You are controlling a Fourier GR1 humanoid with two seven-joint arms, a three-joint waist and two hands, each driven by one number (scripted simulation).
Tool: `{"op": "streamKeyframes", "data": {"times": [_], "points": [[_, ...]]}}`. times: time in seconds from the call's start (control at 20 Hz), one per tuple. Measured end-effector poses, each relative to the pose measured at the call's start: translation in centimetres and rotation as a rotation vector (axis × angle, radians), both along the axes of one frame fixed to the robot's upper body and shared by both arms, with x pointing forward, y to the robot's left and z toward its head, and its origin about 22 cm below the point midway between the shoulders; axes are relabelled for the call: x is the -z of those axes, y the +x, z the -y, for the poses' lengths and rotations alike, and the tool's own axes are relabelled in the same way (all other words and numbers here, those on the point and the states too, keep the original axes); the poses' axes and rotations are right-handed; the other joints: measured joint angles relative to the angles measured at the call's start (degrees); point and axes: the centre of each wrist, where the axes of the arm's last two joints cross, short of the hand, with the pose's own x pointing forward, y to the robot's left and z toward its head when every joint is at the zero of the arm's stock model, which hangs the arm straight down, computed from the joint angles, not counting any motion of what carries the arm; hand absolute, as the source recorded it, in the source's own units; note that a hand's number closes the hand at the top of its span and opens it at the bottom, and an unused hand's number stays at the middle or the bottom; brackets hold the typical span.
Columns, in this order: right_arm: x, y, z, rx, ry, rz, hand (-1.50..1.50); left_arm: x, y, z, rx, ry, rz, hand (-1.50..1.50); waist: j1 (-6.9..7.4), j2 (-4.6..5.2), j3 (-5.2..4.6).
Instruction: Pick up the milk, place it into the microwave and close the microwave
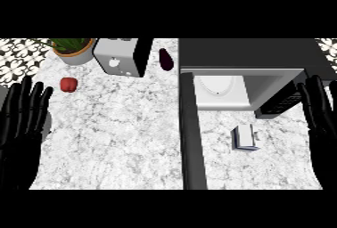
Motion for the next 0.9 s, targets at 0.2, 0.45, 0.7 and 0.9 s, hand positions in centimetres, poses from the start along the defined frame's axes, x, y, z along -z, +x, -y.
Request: {"op": "streamKeyframes", "data": {"times": [0.2, 0.45, 0.7, 0.9], "points": [[0.3, -0.8, 1.1, -0.065, 0.02, -0.019, -1.5, 0.3, -0.5, 2.1, 0.0, 0.0, 0.023, -1.5, -0.39, -0.3, -0.36], [0.2, -2.3, 2.6, -0.208, 0.03, -0.055, -1.5, 0.7, -2.4, 4.3, -0.03, -0.113, -0.021, -1.5, -0.6, -0.54, -0.52], [0.2, -4.8, 3.8, -0.268, 0.032, -0.084, -1.5, 0.9, -6.1, 5.2, -0.054, -0.186, -0.062, -1.5, -0.38, -0.66, -0.57], [0.5, -6.6, 4.7, -0.268, 0.023, -0.102, -1.5, 0.9, -8.9, 5.1, -0.066, -0.205, -0.074, -1.5, -0.29, -0.67, -0.59]]}}
